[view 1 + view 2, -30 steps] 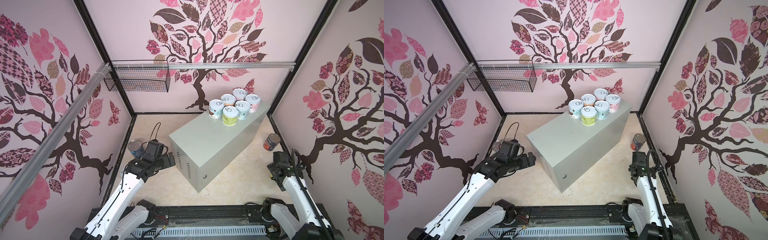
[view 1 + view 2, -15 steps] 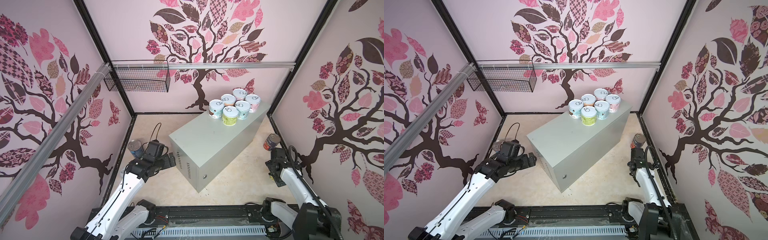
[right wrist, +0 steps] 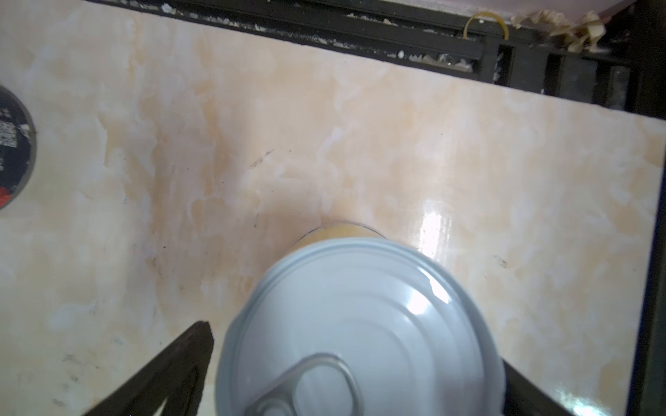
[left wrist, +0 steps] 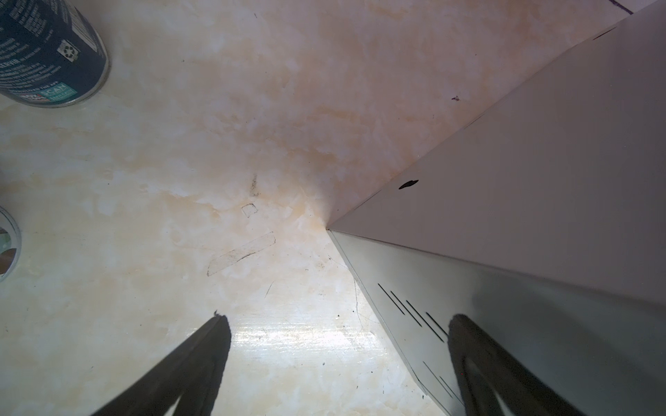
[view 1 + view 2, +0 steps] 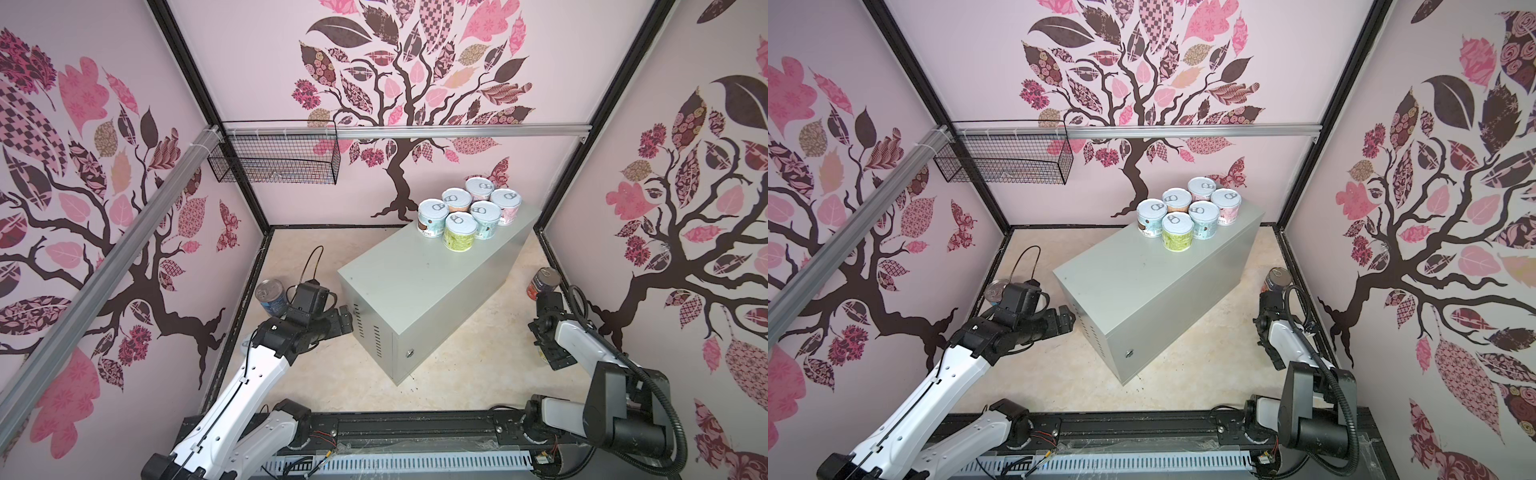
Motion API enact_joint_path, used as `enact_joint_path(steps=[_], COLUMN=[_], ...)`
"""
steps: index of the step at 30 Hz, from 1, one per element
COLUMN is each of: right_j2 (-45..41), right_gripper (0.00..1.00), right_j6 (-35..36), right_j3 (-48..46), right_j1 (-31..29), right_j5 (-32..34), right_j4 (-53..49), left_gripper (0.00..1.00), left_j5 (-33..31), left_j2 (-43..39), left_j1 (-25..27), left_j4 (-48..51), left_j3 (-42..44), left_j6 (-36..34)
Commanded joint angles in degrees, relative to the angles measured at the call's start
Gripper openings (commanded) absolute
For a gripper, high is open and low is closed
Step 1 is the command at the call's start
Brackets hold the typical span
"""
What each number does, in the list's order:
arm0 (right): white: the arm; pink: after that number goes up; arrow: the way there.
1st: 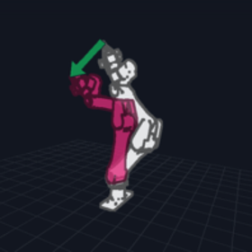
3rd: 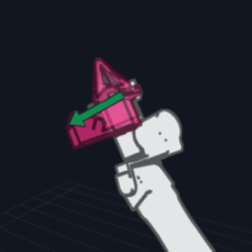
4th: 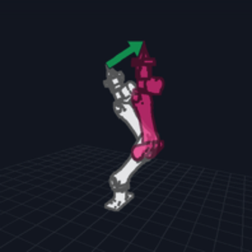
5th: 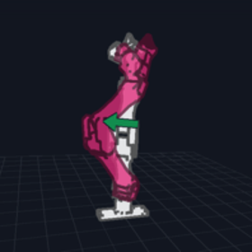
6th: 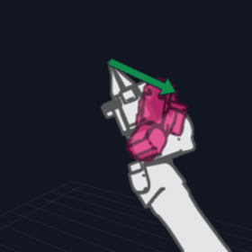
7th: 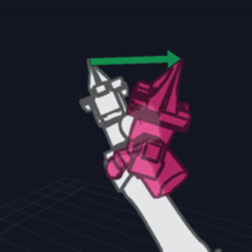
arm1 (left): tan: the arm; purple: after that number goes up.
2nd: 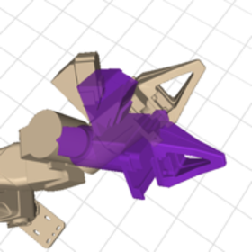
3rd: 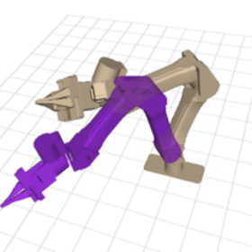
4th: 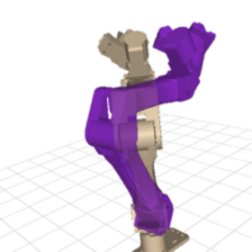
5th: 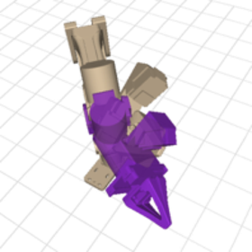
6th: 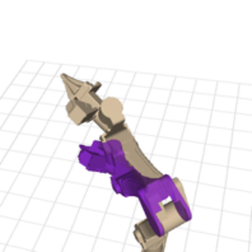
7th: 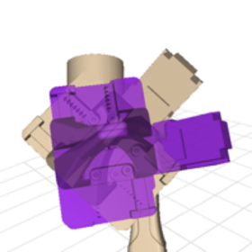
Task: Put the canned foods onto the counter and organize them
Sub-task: 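Lower the right gripper over the yellow-labelled can and close around it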
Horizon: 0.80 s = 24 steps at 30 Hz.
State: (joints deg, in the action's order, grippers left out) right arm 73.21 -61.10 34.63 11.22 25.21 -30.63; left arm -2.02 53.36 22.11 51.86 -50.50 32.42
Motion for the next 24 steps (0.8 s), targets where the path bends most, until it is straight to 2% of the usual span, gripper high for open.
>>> enact_joint_path(steps=[1,9,17,24], right_j2=[2.56,7.66,9.53,9.84], right_gripper=[1.00,1.00,1.00,0.98], right_j6=[0.71,6.60,10.57,14.82], right_j3=[2.93,5.90,7.02,6.95], right_j1=[0.38,0.64,0.65,0.69], right_j5=[0.68,-0.28,-3.02,-2.37], right_j4=[1.95,2.85,4.69,7.01], left_gripper=[0.98,0.98,0.98,0.98], left_j5=[1.03,2.09,2.85,3.07], left_j2=[-0.61,-1.43,-2.44,-3.44], left_j1=[-0.31,-0.31,-0.32,-0.31], left_j4=[-1.33,-1.94,-2.46,-2.69], left_j3=[1.46,1.71,1.90,2.08], left_j6=[-1.21,-1.57,-1.71,-1.70])
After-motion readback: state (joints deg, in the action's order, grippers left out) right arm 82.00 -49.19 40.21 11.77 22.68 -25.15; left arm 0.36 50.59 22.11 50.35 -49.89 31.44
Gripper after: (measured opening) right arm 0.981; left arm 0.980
